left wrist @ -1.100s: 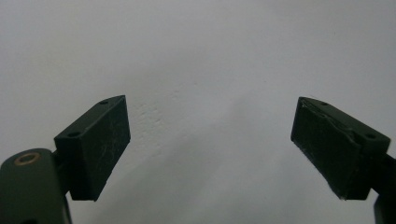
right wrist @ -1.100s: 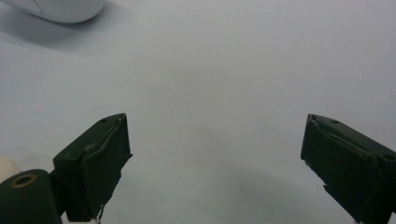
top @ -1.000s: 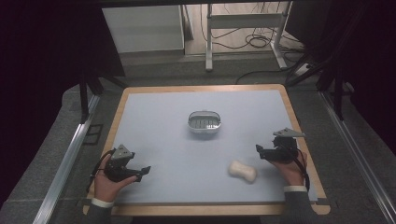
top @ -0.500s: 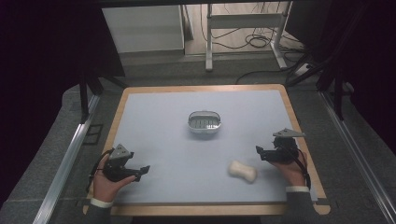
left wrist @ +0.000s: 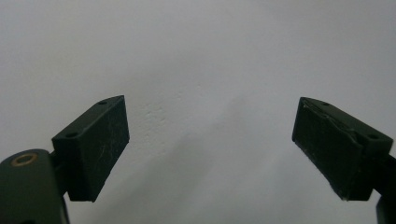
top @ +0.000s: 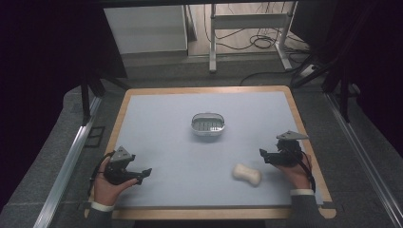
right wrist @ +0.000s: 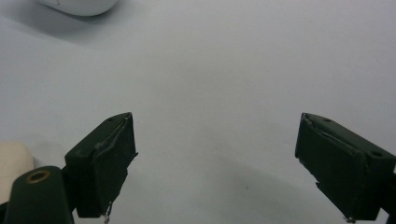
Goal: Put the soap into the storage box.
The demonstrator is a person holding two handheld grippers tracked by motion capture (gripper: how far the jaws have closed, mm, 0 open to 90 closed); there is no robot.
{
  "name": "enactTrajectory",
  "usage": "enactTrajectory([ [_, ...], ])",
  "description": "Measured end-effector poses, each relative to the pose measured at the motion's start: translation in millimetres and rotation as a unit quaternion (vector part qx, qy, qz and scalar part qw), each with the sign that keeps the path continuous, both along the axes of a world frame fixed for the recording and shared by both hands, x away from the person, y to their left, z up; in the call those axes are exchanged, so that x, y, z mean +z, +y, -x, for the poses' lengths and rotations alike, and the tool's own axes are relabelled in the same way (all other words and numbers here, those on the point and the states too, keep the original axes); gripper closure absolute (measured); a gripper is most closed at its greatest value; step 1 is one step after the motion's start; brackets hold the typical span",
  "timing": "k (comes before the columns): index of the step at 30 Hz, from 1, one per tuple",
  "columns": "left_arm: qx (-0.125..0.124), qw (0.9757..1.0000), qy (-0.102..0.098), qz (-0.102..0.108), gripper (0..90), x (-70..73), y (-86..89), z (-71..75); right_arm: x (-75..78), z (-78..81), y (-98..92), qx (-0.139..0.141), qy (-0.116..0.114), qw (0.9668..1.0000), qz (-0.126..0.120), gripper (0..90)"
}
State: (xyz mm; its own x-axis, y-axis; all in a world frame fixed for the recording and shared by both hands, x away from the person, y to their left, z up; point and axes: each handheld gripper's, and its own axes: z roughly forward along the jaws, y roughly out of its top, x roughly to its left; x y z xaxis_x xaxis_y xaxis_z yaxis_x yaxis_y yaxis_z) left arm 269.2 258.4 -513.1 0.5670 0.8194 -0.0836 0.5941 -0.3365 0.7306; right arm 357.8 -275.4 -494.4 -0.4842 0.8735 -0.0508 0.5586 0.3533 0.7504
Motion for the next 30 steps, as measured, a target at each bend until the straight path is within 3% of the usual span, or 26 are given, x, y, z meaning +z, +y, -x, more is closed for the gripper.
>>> enactTrajectory([
  [10, 0.004, 0.9999, -0.003, 0.011, 11.4, 3.2, 4.1, 2.5, -5.1, -0.5, 5.8, 0.009, 0.015, 0.9998, 0.004, 15.1],
  [30, 0.000, 1.0000, 0.002, 0.006, 10.1, 1.6, 1.6, 1.2, 22.1, 8.2, 11.2, 0.051, 0.019, 0.9975, 0.045, 17.4],
])
